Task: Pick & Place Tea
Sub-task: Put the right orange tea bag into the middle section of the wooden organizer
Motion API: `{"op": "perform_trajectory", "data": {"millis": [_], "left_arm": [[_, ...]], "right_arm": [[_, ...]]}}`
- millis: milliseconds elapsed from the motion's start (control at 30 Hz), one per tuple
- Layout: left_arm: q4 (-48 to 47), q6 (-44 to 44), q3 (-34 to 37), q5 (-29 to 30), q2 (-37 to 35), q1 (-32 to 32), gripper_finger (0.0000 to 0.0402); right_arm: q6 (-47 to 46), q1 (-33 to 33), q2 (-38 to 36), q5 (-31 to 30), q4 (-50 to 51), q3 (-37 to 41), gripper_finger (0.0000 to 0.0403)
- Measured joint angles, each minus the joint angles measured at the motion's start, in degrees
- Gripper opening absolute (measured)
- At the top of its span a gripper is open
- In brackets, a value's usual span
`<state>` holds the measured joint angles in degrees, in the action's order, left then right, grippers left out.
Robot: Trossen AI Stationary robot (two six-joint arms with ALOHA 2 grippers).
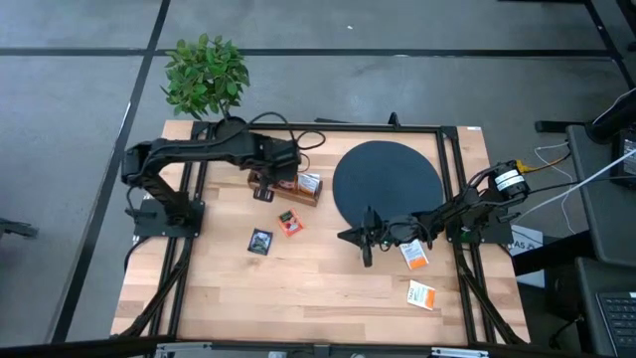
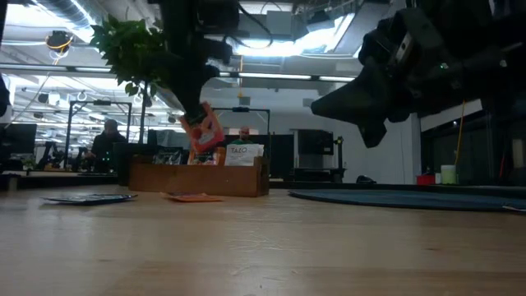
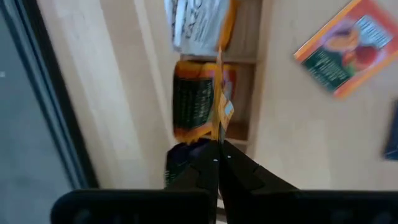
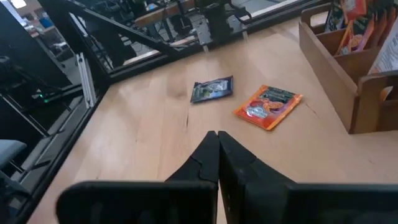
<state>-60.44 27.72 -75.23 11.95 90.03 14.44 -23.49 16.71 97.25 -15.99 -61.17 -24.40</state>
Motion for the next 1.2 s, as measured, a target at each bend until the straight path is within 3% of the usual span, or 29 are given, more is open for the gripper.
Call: {"op": "perform_trajectory", "data": {"millis": [467, 1200], "left_arm": [[-2.76, 5.1, -0.16, 4.43, 6.18, -0.07, 0.0002], [-1.01, 6.08, -0.14, 3.66, 8.82, -0.09, 0.0002]], "right_arm": [[-0.02, 0.0, 0.0, 0.11, 2.98, -0.03, 0.0014], [-0.04, 0.0, 0.0, 0.11, 4.07, -0.03, 0.0006]]}}
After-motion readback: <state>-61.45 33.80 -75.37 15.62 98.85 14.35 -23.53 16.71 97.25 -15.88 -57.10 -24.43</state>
